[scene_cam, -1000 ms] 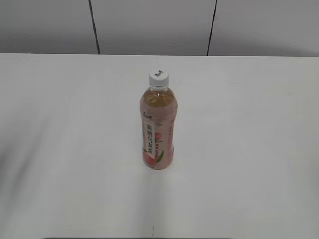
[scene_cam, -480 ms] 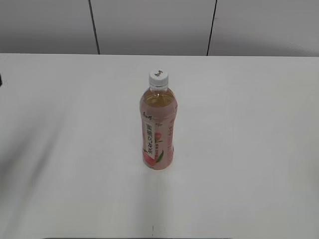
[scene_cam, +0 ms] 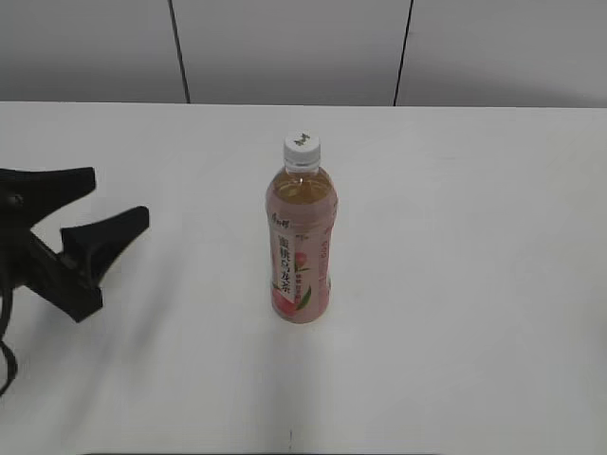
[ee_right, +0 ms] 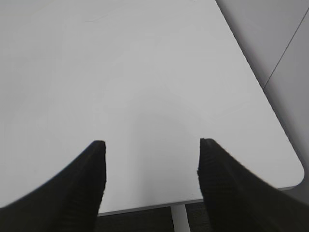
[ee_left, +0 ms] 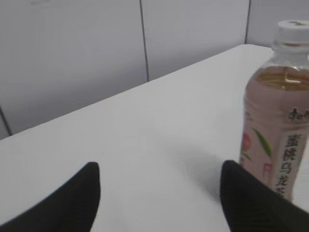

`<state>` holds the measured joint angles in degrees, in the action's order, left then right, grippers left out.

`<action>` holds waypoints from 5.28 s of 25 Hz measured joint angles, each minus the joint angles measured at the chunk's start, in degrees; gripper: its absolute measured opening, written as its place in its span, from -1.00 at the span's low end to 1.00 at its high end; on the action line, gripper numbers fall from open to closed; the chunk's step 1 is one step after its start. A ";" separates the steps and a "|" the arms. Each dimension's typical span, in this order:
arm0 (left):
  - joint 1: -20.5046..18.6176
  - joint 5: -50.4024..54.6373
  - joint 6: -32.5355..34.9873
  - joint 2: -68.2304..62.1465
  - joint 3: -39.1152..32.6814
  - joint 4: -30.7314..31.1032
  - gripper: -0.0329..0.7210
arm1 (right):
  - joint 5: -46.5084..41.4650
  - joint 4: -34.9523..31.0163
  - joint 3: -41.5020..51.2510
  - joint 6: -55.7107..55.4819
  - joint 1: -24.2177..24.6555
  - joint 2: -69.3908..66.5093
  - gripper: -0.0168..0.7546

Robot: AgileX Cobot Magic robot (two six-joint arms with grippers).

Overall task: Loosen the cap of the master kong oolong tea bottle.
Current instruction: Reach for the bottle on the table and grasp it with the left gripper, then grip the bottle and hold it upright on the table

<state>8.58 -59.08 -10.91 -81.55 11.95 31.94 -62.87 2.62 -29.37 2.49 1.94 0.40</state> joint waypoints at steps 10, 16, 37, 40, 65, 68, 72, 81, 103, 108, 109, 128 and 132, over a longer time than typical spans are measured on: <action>0.00 -9.46 -0.17 -23.27 5.23 11.80 0.40 | 0.00 0.00 0.00 0.00 0.00 0.00 0.23; 2.55 -9.70 -0.24 -25.85 10.37 18.58 0.42 | 0.00 0.00 0.00 0.00 0.00 0.00 0.23; 13.54 -10.34 -5.91 -31.18 22.26 13.21 0.62 | 0.00 0.00 0.00 0.00 0.00 0.00 0.23; 13.54 -10.27 -6.04 -34.15 22.31 13.16 0.62 | 0.00 0.00 0.00 0.00 0.00 0.00 0.23; 18.78 -10.23 -7.52 -37.59 30.28 14.14 0.54 | 0.00 0.00 0.00 0.00 0.00 0.00 0.23; 18.83 -10.18 -7.55 -37.59 30.28 11.73 0.33 | 0.00 0.00 0.00 0.00 0.00 0.00 0.23; 18.90 -10.11 -7.55 -37.59 30.28 10.66 0.17 | 0.00 0.00 0.00 0.00 0.00 0.00 0.23; 18.90 -10.10 -7.55 -37.59 30.28 10.56 0.17 | 0.00 0.00 0.00 0.00 0.00 0.00 0.23; 18.90 -4.67 -6.41 -34.71 30.23 9.06 0.17 | 0.00 0.00 0.00 -0.01 0.00 0.00 0.23; 18.83 -2.49 -5.94 -33.65 30.23 9.81 0.17 | 0.00 -1.49 0.00 -0.01 0.00 -3.51 0.23; 18.83 -2.35 -5.78 -33.57 30.23 10.07 0.17 | 0.00 -2.08 0.00 -0.01 0.00 -4.34 0.23; 18.83 8.06 -1.47 -28.40 30.23 13.97 0.17 | -1.28 -38.65 -18.11 16.95 0.01 -50.90 0.13; 18.83 8.49 -0.94 -28.15 30.23 14.60 0.17 | -3.08 -41.33 -25.85 16.96 -1.82 -60.73 0.13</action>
<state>27.42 -50.58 -11.85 -109.70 42.18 46.54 -65.95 -38.71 -55.22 19.45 0.11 -60.33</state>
